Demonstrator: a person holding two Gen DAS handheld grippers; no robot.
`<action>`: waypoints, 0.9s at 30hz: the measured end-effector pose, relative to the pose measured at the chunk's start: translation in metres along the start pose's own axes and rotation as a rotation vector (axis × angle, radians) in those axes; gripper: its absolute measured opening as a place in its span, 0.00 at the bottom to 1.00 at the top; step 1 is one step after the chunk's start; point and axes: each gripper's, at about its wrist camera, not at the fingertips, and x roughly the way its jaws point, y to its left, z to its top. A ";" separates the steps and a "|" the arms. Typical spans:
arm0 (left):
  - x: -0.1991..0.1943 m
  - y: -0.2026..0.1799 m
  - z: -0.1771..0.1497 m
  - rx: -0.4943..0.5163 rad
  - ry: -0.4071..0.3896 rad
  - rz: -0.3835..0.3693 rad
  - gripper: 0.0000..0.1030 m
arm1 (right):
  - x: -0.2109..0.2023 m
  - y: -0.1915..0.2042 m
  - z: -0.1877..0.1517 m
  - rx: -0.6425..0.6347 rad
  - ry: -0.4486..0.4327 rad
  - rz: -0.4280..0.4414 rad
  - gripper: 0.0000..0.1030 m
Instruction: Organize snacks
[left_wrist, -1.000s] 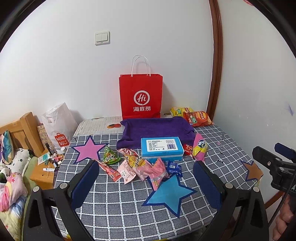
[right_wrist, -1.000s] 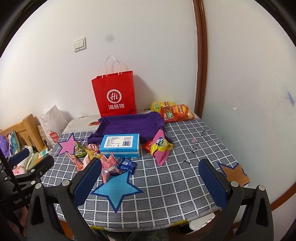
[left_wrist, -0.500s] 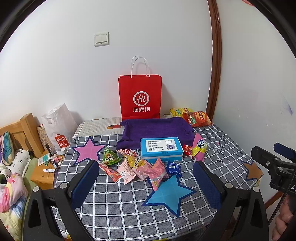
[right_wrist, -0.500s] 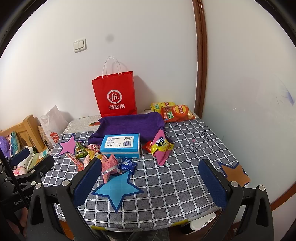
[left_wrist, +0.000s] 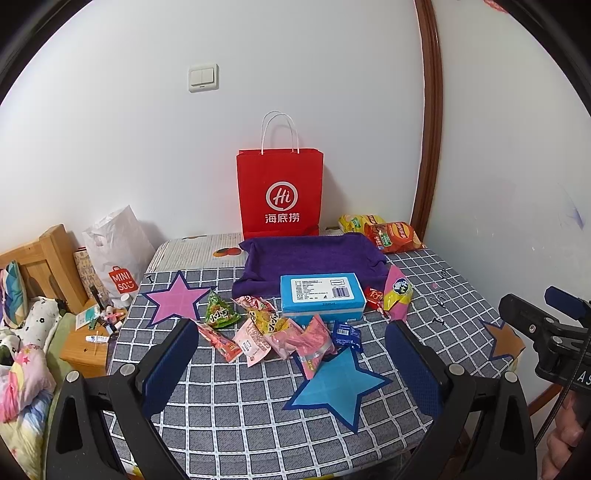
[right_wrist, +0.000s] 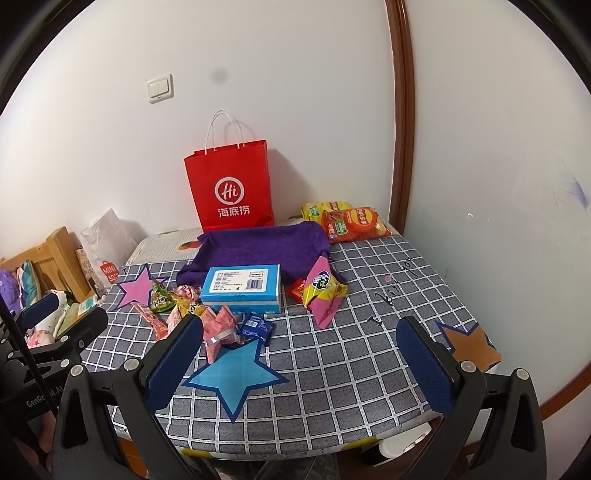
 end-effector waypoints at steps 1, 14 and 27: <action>0.000 0.000 0.001 0.000 0.000 0.000 0.99 | 0.000 0.000 0.000 0.001 0.000 0.002 1.00; -0.001 -0.001 -0.001 0.001 -0.002 0.000 0.98 | 0.001 0.000 -0.002 0.005 -0.003 0.013 1.00; 0.000 -0.002 -0.002 -0.007 -0.003 -0.006 0.97 | 0.002 0.004 0.000 0.002 0.001 0.023 1.00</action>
